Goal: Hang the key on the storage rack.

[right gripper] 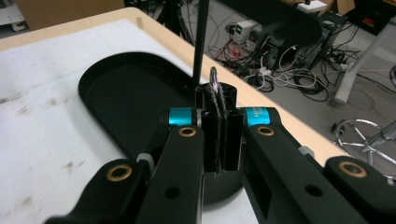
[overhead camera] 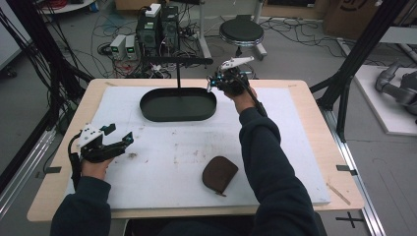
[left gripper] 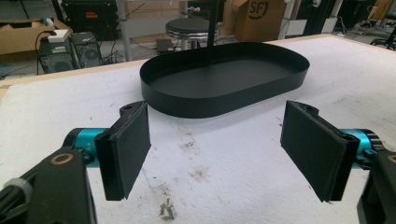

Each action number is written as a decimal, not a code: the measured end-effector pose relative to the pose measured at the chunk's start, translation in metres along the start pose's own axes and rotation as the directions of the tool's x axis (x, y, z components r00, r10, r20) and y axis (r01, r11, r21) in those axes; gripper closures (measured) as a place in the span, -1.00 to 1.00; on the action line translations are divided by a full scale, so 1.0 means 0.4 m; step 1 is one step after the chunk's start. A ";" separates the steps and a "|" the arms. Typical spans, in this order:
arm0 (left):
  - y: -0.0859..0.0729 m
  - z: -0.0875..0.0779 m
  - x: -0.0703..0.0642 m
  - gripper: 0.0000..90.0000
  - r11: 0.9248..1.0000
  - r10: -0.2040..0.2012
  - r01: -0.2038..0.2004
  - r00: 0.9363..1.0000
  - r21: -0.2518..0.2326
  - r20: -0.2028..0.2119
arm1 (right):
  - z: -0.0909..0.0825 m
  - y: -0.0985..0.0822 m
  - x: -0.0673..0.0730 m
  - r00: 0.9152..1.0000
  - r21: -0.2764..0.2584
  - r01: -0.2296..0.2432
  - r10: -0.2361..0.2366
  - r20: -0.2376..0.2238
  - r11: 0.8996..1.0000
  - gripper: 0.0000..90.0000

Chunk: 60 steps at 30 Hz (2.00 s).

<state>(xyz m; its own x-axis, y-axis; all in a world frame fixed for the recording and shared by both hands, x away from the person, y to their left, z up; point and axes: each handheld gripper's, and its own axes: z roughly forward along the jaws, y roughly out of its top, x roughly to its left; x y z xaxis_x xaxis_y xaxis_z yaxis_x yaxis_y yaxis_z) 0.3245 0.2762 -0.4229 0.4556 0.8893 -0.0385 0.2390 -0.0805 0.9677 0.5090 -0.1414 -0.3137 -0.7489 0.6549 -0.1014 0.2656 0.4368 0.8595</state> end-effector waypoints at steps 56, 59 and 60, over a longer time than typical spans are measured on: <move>-0.005 -0.012 0.004 -0.52 0.999 -0.030 0.031 0.999 -0.009 0.035 | -0.270 -0.152 0.046 0.995 0.032 -0.033 0.030 0.097 0.999 -0.54; -0.003 -0.015 0.002 -0.52 1.000 -0.028 0.029 0.999 -0.013 0.028 | -0.290 -0.199 0.070 0.996 0.061 -0.017 0.012 0.089 0.998 -0.54; -0.002 -0.015 0.001 -0.52 1.000 -0.028 0.028 0.999 -0.013 0.026 | -0.293 -0.215 0.078 0.997 0.063 -0.024 0.020 0.074 0.998 -0.54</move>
<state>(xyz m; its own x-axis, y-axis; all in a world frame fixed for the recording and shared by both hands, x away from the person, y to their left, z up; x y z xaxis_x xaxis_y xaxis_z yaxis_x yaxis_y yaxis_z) 0.3193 0.2792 -0.4224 0.4713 0.8790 -0.0719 0.2403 -0.0496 0.9694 0.3914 -0.2308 -0.3322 -0.6967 0.7071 -0.1211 0.3214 0.4586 0.8285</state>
